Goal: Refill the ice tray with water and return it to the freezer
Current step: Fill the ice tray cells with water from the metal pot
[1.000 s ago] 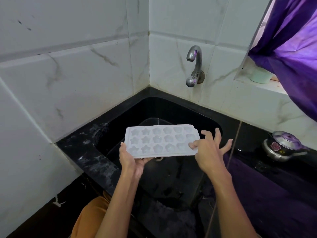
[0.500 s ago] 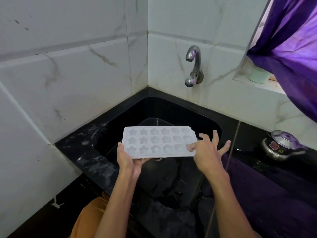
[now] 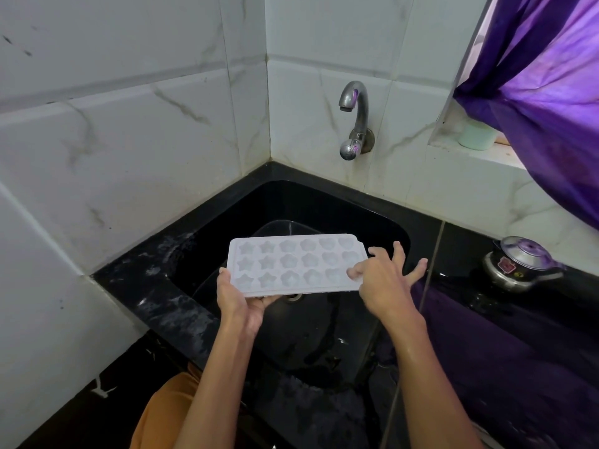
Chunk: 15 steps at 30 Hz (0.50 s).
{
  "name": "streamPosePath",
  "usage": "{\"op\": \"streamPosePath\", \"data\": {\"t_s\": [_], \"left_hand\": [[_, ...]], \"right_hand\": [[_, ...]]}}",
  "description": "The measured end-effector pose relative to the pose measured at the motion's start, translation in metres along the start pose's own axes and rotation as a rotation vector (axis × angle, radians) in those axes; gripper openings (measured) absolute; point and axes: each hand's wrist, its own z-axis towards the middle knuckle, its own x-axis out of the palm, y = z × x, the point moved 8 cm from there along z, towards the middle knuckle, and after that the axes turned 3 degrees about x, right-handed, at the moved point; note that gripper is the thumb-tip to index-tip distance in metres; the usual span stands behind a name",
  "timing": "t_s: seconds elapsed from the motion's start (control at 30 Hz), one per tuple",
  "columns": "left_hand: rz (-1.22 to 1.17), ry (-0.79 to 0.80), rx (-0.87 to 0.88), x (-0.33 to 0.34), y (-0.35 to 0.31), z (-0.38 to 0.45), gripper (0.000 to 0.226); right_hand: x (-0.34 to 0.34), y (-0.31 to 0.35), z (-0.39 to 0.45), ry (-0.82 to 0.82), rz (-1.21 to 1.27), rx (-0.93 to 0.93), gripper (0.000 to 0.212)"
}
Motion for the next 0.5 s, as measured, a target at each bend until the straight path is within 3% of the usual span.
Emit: {"op": "streamPosePath", "data": {"t_s": [0.23,0.5], "left_hand": [[0.007,-0.009,0.000,-0.001,0.000,0.000,0.051],[0.004,-0.006,-0.010,0.001,0.003,0.001,0.050]], "right_hand": [[-0.002,-0.001,0.001,-0.029,0.023,-0.012,0.042],[-0.001,0.019,-0.005,-0.081,0.065,-0.124,0.061]]}}
